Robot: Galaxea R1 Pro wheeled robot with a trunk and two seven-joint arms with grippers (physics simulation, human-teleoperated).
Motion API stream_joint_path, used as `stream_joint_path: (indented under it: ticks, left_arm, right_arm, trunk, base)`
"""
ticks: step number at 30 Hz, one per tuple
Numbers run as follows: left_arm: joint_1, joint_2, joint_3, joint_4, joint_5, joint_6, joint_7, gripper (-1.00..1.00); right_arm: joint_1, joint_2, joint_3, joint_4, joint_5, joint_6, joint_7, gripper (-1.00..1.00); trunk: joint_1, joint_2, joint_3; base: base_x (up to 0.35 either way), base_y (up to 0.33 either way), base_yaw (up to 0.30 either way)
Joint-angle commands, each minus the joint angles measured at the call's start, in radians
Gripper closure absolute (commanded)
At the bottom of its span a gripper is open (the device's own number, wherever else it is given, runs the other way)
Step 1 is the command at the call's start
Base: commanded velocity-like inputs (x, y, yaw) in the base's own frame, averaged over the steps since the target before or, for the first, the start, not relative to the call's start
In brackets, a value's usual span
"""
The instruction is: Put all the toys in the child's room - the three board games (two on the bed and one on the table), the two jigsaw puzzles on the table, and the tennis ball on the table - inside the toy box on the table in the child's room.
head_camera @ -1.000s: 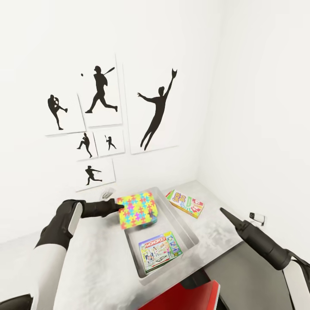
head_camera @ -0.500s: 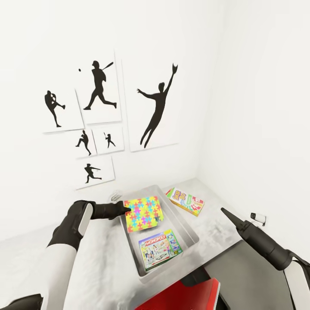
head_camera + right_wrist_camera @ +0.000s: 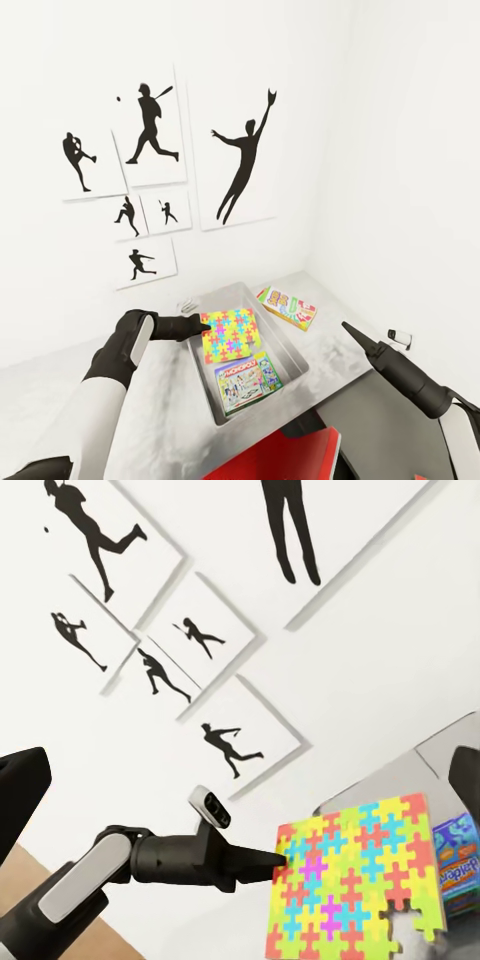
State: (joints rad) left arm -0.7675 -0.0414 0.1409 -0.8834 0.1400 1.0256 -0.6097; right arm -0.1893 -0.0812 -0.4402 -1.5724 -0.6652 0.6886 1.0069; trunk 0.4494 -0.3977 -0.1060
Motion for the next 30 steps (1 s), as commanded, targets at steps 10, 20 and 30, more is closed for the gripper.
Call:
stream_joint_path:
  ticks: [10, 20, 30]
  left_arm:
    - [-0.001, -0.003, 0.003, 0.0, 0.001, -0.005, 0.006, 1.0]
    - [-0.001, -0.014, -0.001, 0.0, 0.001, -0.005, 0.005, 1.0]
    - [-0.001, -0.016, -0.043, 0.015, 0.004, 0.002, 0.001, 1.0]
  right_arm:
    - [-0.001, 0.002, 0.0, 0.0, -0.002, 0.006, 0.001, -1.0]
    - [-0.001, 0.004, 0.0, 0.0, -0.002, 0.005, 0.002, -1.0]
    - [0.0, 0.004, 0.0, 0.0, -0.003, 0.005, 0.002, -1.0]
  trunk:
    - [0.001, -0.002, -0.019]
    - [0.001, -0.002, -0.032]
    - [0.001, -0.002, -0.033]
  base:
    - [0.0, 0.0, 0.0]
    - [0.0, 0.0, 0.0]
    - [0.0, 0.0, 0.0]
